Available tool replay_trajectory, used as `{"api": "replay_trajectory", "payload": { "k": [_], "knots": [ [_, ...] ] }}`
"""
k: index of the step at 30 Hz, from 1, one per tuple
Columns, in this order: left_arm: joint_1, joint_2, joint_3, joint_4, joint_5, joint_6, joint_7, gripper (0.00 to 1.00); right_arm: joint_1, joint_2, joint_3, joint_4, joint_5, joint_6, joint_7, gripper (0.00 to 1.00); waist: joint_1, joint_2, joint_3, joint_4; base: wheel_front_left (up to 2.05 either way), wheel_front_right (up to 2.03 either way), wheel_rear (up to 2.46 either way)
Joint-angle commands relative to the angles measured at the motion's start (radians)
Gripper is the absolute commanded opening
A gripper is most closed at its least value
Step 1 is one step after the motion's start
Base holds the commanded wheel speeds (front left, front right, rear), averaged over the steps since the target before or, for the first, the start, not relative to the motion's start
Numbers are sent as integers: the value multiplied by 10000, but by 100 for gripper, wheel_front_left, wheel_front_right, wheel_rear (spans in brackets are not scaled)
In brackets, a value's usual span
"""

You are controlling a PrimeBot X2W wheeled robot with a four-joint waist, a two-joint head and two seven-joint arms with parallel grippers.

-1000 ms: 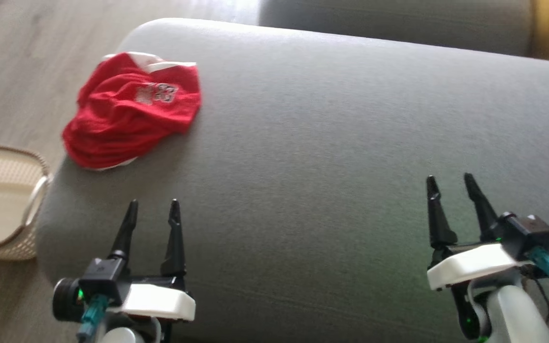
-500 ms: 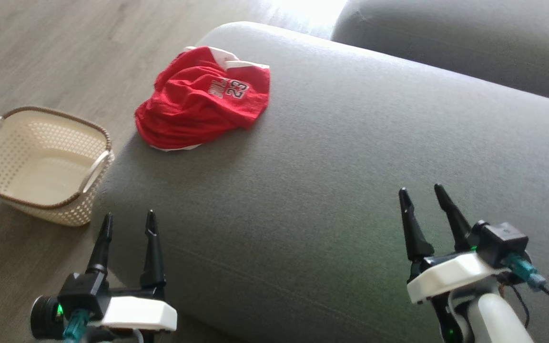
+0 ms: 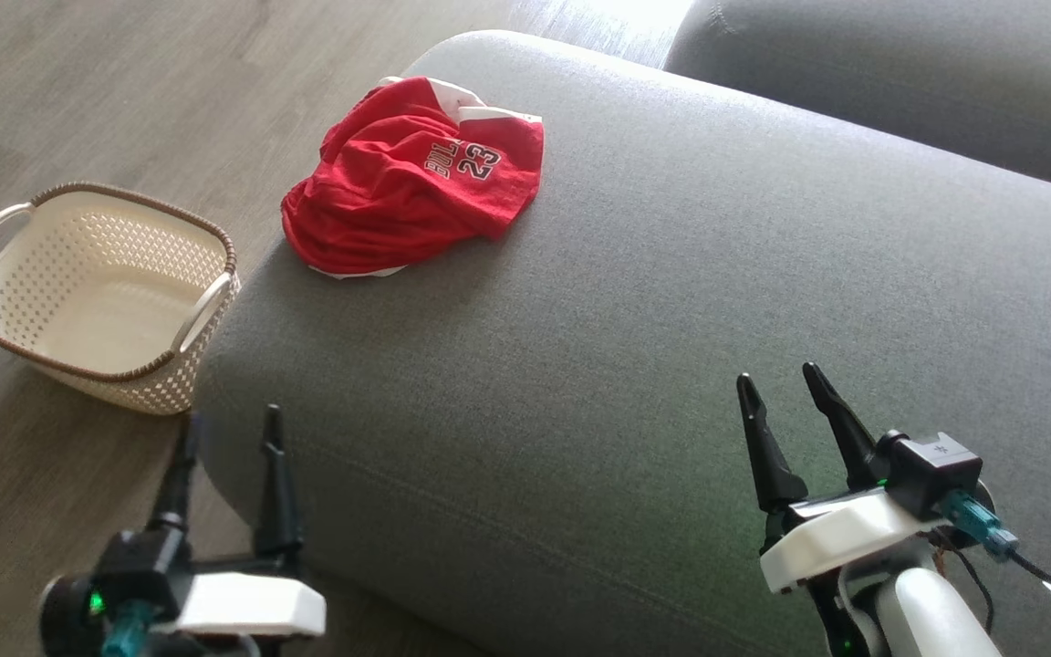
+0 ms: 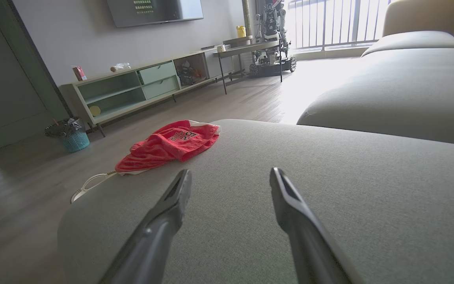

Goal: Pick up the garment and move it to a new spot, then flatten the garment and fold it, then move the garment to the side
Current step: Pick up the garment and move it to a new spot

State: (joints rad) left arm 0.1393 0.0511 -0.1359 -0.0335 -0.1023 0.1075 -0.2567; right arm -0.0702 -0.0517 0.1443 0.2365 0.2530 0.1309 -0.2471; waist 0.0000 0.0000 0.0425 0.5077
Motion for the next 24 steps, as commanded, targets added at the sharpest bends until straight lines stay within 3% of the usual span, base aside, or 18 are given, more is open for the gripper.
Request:
{"api": "replay_trajectory", "payload": {
  "k": [1, 6, 9, 15, 24],
  "knots": [
    [-413, -9, 567, -413, -56, 119, -51, 100, -387, 14, 242, -261, -101, -2, -112, 100, 0, 0, 11, -6, 0, 0, 0],
    [-593, -9, 971, -230, -191, -103, -51, 100, -413, 14, 170, -344, -178, -2, -94, 100, 0, 0, 171, -99, 0, 0, 0],
    [-833, -3, 1378, 338, -768, -396, -51, 100, -587, 14, 37, -445, -385, -2, 37, 100, 0, 0, 540, -383, 0, 0, 0],
    [-1782, 166, 1930, 1052, -816, -898, -51, 100, -971, 15, -202, -895, -852, -2, 334, 100, 0, 0, 1339, -873, 0, 0, 0],
    [-4503, 1361, 2715, 3560, -1436, -1445, 556, 100, -1700, 15, -426, -2324, -1667, -2, 1125, 100, 0, 0, 2882, -1866, 0, 0, 0]
  ]
}}
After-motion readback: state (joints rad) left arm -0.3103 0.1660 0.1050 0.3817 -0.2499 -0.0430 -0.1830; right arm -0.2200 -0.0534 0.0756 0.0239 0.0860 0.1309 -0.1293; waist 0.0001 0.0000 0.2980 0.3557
